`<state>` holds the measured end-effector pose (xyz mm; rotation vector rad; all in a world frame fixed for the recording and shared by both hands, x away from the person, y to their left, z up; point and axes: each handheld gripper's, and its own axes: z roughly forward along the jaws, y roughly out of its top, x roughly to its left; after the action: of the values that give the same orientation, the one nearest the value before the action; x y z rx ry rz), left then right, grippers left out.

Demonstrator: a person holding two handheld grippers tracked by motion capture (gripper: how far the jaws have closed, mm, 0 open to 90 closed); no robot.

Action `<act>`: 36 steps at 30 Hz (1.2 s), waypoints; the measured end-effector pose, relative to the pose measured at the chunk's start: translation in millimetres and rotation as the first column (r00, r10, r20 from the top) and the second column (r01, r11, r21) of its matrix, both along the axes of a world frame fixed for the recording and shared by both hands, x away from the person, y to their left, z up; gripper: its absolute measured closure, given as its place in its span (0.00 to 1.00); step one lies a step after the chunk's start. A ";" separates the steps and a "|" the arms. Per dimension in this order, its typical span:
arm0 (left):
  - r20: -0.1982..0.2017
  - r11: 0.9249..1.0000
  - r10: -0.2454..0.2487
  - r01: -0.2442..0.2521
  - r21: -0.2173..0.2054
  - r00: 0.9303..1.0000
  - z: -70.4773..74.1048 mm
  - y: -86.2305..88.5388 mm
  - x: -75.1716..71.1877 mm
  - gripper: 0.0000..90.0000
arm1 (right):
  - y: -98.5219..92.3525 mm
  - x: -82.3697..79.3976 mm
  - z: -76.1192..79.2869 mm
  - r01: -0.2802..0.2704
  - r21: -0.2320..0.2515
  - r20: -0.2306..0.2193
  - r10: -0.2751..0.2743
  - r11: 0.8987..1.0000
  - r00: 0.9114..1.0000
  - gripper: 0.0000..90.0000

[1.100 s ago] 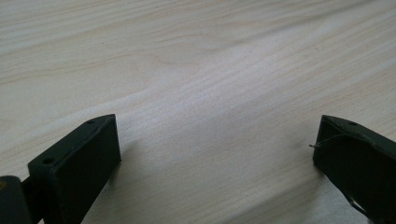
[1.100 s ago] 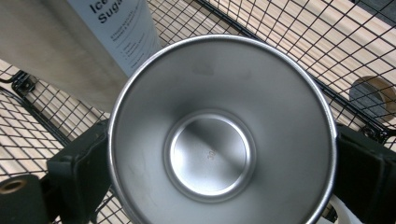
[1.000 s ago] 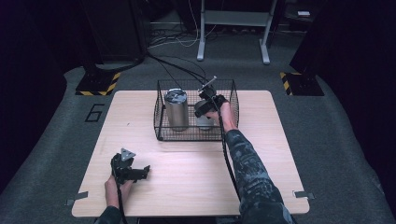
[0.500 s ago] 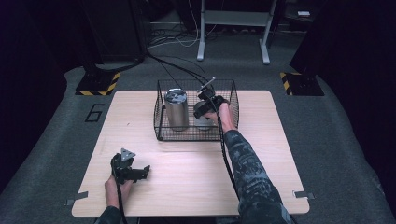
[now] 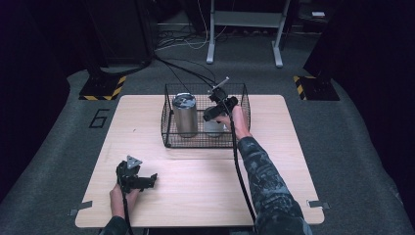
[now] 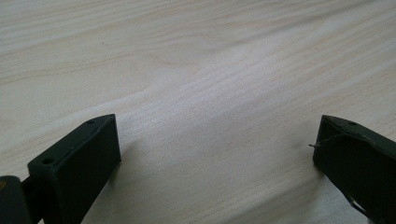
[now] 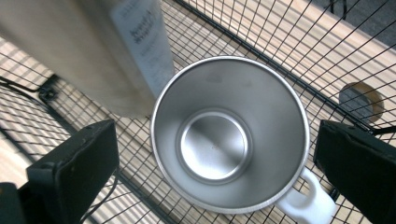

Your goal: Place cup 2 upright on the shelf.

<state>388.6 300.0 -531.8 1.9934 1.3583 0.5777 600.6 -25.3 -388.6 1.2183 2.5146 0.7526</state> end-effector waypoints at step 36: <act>0.001 1.000 -0.001 0.001 0.003 1.000 0.2 0.1 0.1 0.00 | -73.3 -139.7 40.2 -0.122 0.060 0.211 0.106 0.991 0.972 0.01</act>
<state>388.7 300.2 -531.6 1.9964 1.3565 0.5806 460.9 -98.6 -348.4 0.9665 2.4192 0.9539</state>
